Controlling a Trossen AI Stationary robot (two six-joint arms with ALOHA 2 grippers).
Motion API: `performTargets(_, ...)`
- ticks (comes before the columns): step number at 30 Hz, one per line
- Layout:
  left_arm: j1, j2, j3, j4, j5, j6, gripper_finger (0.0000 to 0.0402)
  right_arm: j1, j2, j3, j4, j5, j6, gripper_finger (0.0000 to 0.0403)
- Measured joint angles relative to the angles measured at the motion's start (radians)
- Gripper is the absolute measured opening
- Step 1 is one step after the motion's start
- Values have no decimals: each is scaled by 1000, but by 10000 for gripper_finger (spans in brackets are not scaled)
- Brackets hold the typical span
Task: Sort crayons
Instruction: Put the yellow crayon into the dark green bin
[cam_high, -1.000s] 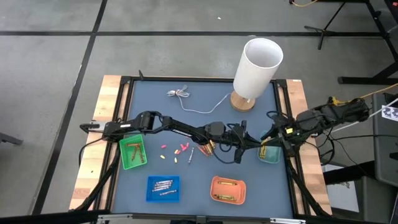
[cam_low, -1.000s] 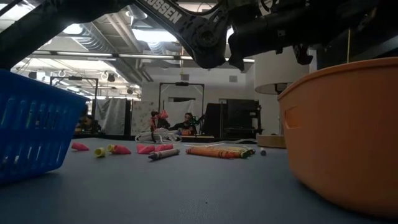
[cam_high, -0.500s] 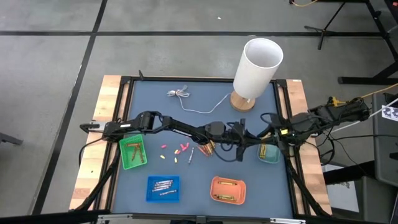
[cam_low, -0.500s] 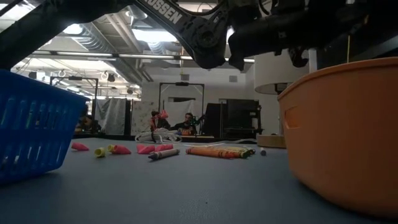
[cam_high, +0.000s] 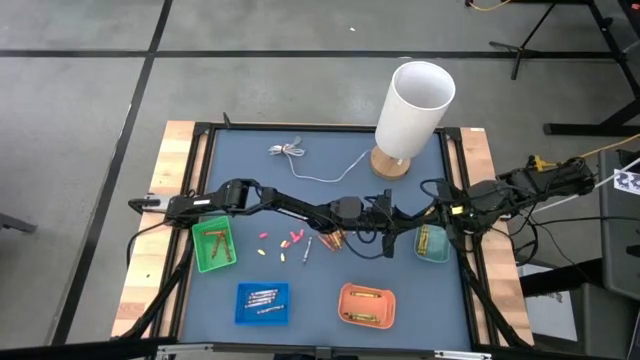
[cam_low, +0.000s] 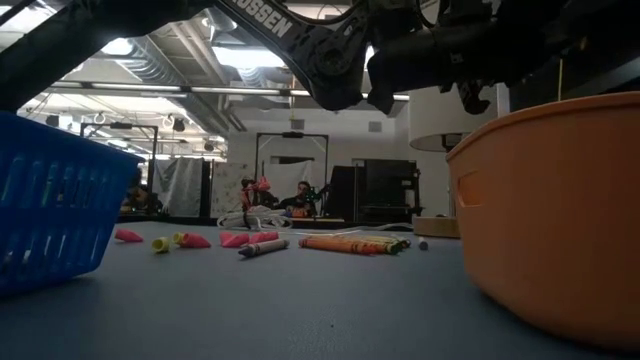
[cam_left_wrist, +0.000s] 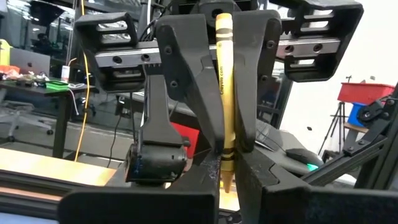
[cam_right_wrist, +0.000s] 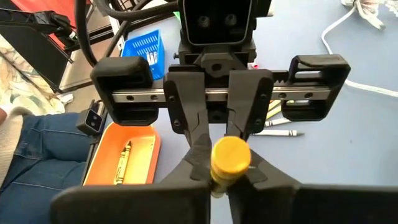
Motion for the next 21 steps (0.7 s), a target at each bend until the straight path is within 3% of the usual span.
performTargets(10,1,0,0,0,1,3,16,0,-1,0,-3,10,3,32)
performTargets(15,1,0,0,-5,1,3,45,0,-3,2,-37,-3,21,12)
performTargets(21,1,1,0,-86,-7,3,86,0,-3,2,-163,-33,139,35)
